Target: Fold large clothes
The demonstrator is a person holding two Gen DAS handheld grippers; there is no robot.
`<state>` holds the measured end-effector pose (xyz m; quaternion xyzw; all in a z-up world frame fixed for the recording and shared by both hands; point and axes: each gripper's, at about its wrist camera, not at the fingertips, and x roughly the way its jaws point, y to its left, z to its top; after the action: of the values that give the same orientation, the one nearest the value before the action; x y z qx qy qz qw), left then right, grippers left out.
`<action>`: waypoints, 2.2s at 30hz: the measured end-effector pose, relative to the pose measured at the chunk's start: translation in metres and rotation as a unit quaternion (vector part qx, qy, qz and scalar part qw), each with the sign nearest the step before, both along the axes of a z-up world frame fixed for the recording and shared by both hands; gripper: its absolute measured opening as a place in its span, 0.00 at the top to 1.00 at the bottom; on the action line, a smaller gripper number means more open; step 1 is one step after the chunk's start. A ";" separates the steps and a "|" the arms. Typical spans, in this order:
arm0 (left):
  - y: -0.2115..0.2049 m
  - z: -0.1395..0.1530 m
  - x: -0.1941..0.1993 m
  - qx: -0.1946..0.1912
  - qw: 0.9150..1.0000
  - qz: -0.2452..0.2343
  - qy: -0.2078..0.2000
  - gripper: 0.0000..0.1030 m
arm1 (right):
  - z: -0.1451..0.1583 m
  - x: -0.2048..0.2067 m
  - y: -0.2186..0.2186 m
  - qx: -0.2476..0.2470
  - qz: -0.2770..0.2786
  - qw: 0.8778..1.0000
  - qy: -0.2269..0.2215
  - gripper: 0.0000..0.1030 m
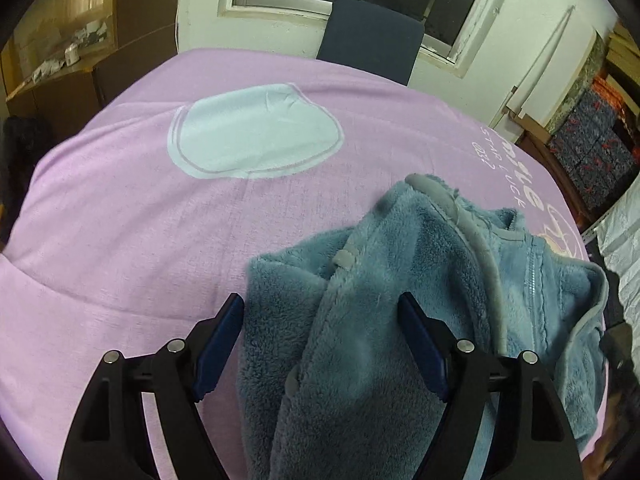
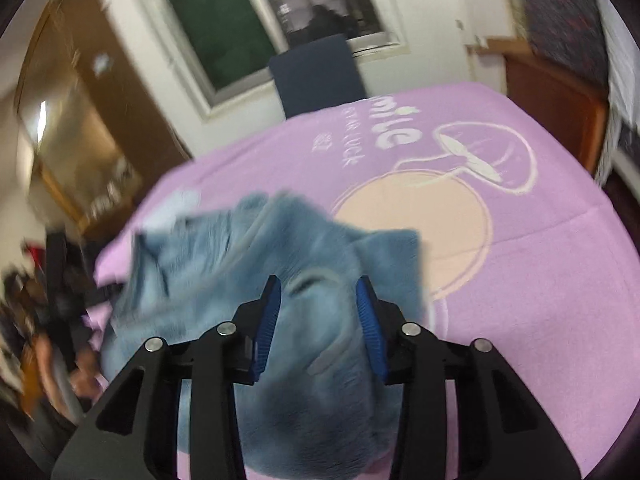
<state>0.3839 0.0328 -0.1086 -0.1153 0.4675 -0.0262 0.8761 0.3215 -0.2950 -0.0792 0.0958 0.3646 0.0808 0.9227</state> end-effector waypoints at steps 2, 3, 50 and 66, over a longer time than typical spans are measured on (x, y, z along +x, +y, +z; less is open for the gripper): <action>0.008 -0.009 0.002 -0.029 1.000 0.010 -0.003 0.17 | 0.003 -0.003 0.018 -0.052 0.013 0.998 -0.017 0.52; 0.011 -0.007 0.003 -0.031 0.999 0.011 -0.013 0.16 | 0.002 -0.003 0.025 -0.071 0.018 0.997 -0.019 0.51; 0.010 -0.011 0.001 0.000 0.999 0.002 -0.035 0.06 | -0.040 -0.055 -0.044 0.159 -0.048 0.984 0.061 0.65; 0.018 -0.011 -0.001 -0.004 1.000 0.010 -0.026 0.03 | -0.046 -0.060 -0.069 0.095 -0.163 0.980 0.068 0.58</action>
<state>0.3831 0.0512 -0.1195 -0.1225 0.4430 -0.0227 0.8878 0.2619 -0.3637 -0.1253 0.2463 0.3968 -0.0431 0.8832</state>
